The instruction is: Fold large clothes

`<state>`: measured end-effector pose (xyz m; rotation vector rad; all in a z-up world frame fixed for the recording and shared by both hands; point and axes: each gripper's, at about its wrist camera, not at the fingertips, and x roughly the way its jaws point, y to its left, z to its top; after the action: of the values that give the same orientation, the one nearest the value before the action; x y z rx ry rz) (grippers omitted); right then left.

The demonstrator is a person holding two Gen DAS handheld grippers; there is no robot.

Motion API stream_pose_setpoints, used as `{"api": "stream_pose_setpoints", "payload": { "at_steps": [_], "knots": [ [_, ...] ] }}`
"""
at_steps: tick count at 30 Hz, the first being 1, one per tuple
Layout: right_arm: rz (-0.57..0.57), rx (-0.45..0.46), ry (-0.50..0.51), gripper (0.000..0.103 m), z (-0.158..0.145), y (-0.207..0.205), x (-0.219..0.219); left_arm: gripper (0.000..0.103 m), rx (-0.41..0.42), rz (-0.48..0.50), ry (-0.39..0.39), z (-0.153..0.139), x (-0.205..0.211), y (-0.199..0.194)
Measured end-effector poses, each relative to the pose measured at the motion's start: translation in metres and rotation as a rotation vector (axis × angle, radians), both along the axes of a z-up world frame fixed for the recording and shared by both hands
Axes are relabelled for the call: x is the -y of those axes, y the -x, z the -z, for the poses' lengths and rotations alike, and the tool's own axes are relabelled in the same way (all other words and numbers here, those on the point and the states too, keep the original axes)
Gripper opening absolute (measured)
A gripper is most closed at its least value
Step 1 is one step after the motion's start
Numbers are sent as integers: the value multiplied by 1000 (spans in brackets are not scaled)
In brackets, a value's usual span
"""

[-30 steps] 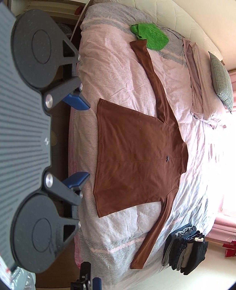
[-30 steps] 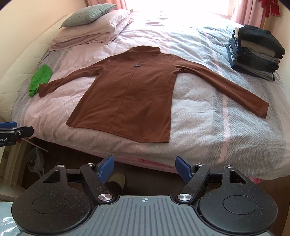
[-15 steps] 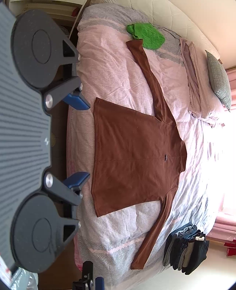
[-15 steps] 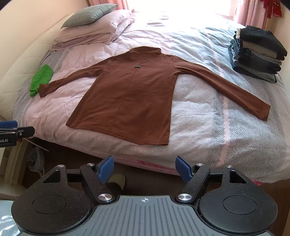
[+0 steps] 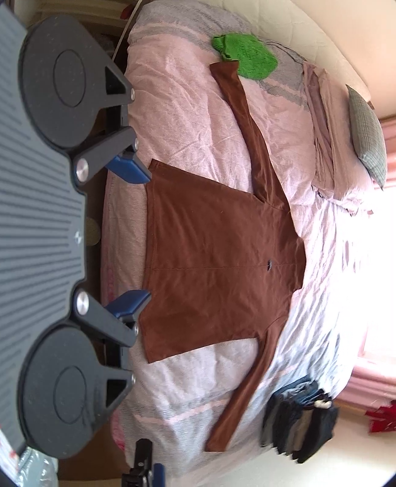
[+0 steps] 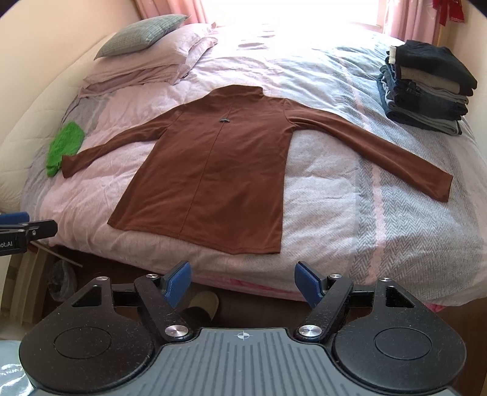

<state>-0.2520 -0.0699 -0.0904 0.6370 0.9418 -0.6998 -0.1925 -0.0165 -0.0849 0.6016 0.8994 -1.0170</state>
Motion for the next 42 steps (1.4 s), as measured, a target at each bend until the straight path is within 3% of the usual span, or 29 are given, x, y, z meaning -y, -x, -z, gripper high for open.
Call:
{"api": "stream_pose_setpoints", "payload": {
  "at_steps": [6, 11, 17, 22, 30, 35, 42],
  "knots": [
    [50, 6, 2, 72, 6, -17, 25, 76, -50, -103, 42, 14, 13, -55],
    [94, 13, 5, 72, 11, -48, 57, 75, -134, -215, 103, 32, 31, -126],
    [193, 82, 13, 72, 13, -109, 109, 61, -206, -336, 184, 61, 57, -228],
    [288, 68, 21, 72, 22, -172, 161, 44, -267, -514, 190, 112, 70, -332],
    [368, 1, -83, 72, 63, -259, 218, 42, -370, -900, 209, 210, 53, -483],
    [364, -80, -76, 72, 91, -299, 235, 42, -405, -1085, 262, 254, 36, -533],
    [346, -172, -85, 72, 122, -328, 247, 42, -458, -1237, 385, 303, 21, -564]
  ]
}}
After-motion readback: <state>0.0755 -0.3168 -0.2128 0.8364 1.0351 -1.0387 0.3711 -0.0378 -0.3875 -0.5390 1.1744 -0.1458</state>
